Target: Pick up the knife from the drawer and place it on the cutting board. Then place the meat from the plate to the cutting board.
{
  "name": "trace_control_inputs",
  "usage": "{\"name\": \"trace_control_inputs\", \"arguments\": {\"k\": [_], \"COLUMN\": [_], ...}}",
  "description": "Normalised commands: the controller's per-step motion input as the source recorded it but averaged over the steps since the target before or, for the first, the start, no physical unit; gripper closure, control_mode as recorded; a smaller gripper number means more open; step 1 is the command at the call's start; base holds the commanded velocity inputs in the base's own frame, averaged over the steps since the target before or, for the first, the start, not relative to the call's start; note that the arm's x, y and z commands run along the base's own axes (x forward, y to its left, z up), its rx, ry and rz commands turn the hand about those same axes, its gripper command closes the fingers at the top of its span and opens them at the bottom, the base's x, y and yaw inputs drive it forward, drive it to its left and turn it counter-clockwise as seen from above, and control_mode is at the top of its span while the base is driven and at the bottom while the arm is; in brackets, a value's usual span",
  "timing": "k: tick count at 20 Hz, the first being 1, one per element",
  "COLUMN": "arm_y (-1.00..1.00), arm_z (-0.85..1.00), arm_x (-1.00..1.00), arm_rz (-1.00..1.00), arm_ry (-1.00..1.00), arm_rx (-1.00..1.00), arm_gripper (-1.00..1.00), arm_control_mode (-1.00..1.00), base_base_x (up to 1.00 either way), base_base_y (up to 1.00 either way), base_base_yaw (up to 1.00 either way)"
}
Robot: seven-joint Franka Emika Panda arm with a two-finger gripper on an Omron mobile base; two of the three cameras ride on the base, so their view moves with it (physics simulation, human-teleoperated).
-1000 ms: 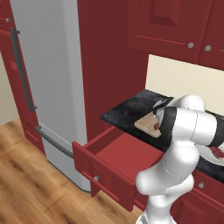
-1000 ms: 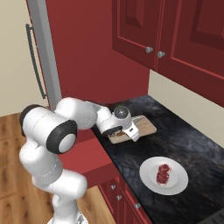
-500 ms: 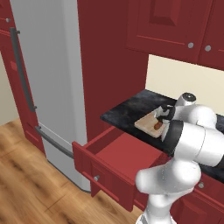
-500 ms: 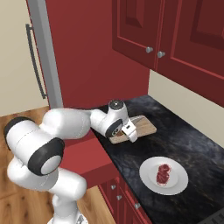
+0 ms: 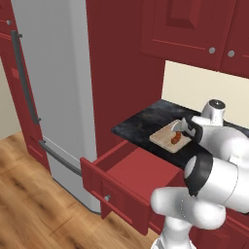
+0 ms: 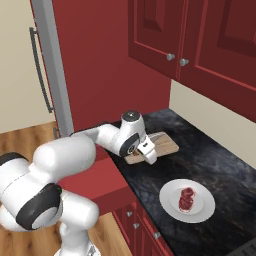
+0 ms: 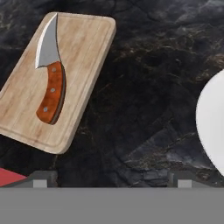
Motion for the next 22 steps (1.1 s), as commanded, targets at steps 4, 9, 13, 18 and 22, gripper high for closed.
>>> {"name": "trace_control_inputs", "arguments": {"k": [4, 9, 13, 18, 22], "arm_y": [-0.06, -0.07, -0.03, -0.08, -0.24], "arm_z": [0.00, 0.00, 0.01, 0.09, 0.00], "arm_x": [-0.48, -0.27, -0.13, -0.14, -0.17], "arm_rz": [0.00, 0.04, 0.10, 0.11, 0.10], "arm_ry": [0.01, 0.04, 0.02, 0.08, 0.08], "arm_rx": [0.00, 0.00, -0.01, -0.01, 0.00], "arm_gripper": [-1.00, -1.00, -1.00, -1.00, -1.00], "arm_control_mode": [-1.00, -1.00, -1.00, -1.00, -1.00], "base_base_x": [0.00, 0.00, 0.00, 0.00, 0.00], "base_base_y": [0.00, 0.00, 0.00, 0.00, 0.00], "base_base_yaw": [0.00, 0.00, 0.00, 0.00, 0.00]}}
